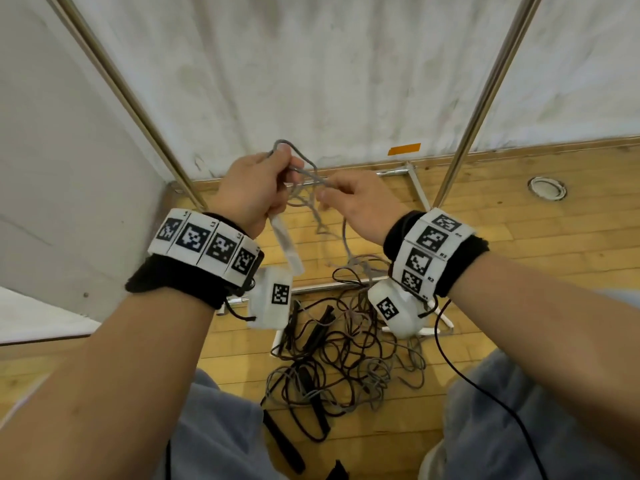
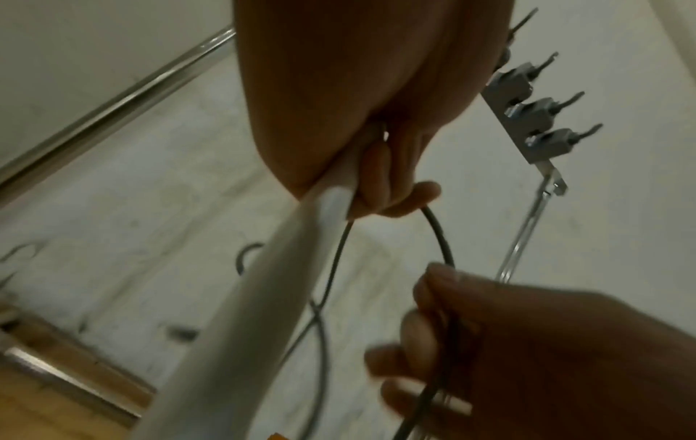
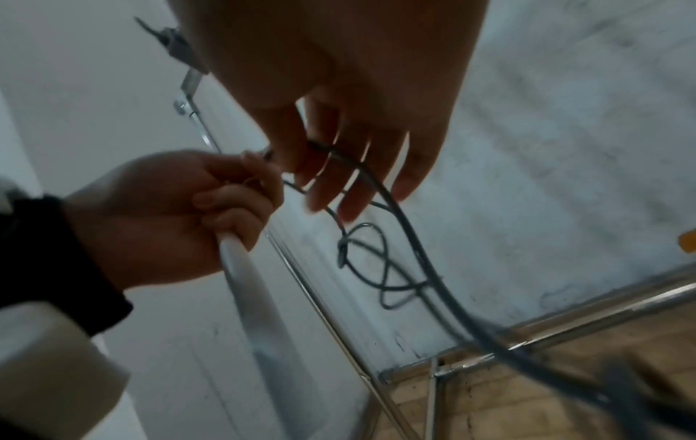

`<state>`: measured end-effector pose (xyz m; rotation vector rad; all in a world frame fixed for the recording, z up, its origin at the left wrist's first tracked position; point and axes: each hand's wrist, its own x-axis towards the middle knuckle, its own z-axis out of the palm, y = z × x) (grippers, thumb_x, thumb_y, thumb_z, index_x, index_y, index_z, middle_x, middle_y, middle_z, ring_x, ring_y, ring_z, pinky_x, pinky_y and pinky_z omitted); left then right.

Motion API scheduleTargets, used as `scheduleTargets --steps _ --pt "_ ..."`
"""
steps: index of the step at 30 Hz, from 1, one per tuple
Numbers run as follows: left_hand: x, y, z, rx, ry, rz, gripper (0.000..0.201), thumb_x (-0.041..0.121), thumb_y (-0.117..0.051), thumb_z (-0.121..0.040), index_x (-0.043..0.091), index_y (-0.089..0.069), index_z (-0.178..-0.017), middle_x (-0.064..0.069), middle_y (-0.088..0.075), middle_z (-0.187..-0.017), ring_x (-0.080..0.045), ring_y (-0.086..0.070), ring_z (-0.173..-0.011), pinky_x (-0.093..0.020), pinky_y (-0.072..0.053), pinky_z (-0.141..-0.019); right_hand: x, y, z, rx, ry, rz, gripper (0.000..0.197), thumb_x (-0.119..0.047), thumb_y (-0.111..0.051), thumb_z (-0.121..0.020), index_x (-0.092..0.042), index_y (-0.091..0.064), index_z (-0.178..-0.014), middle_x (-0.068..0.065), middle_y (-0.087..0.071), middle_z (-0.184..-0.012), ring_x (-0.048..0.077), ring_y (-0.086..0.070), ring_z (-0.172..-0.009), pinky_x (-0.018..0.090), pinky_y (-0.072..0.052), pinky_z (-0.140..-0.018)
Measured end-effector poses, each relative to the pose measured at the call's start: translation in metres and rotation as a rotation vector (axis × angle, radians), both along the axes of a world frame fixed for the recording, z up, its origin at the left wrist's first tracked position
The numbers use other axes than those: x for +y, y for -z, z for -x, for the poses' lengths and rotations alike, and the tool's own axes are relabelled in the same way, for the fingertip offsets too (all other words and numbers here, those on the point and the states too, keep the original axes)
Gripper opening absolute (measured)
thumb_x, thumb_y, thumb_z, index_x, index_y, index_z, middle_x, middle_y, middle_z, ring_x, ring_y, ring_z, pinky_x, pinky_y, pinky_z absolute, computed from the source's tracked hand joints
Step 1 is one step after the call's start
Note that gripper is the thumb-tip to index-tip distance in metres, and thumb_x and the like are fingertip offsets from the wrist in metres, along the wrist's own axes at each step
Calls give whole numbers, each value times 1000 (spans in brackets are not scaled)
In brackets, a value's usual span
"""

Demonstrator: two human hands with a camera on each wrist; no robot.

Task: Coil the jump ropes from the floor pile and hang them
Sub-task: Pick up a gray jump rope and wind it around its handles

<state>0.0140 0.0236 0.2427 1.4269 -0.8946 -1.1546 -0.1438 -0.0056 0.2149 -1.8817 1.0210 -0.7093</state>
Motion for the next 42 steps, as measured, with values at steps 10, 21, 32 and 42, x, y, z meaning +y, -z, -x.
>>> scheduleTargets --steps 10,21,32,42 --pt "-11 14 -29 9 -297 -55 37 48 -56 -91 13 -63 -87 2 -73 -78 -7 -37 -43 -21 -29 -40 -7 20 27 269 -97 -224 24 -24 -49 -97 -14 -61 -79 1 -66 -69 14 -65 -65 29 -54 -73" --pt "-3 40 37 -221 66 -129 26 28 -68 -85 20 -64 -60 2 -44 -54 -11 -35 -41 -24 -28 -45 -2 0 14 298 -95 -56 30 -19 -55 -92 -6 -61 -66 5 -64 -59 15 -61 -55 28 -49 -62" --pt "-18 38 -13 -238 -184 -116 39 50 -50 -93 18 -68 -84 11 -67 -63 -8 -42 -42 -23 -33 -45 -12 7 35 211 -68 -307 20 -23 -63 -89 -15 -68 -72 2 -71 -68 11 -65 -52 22 -54 -57" --pt "15 42 35 -369 468 -43 24 24 -59 -94 12 -71 -77 -21 -62 -71 -21 -30 -49 -29 -21 -47 -14 -12 33 -207 201 -232 35 -23 -62 -90 11 -61 -81 -6 -52 -45 14 -41 -39 24 -40 -42"
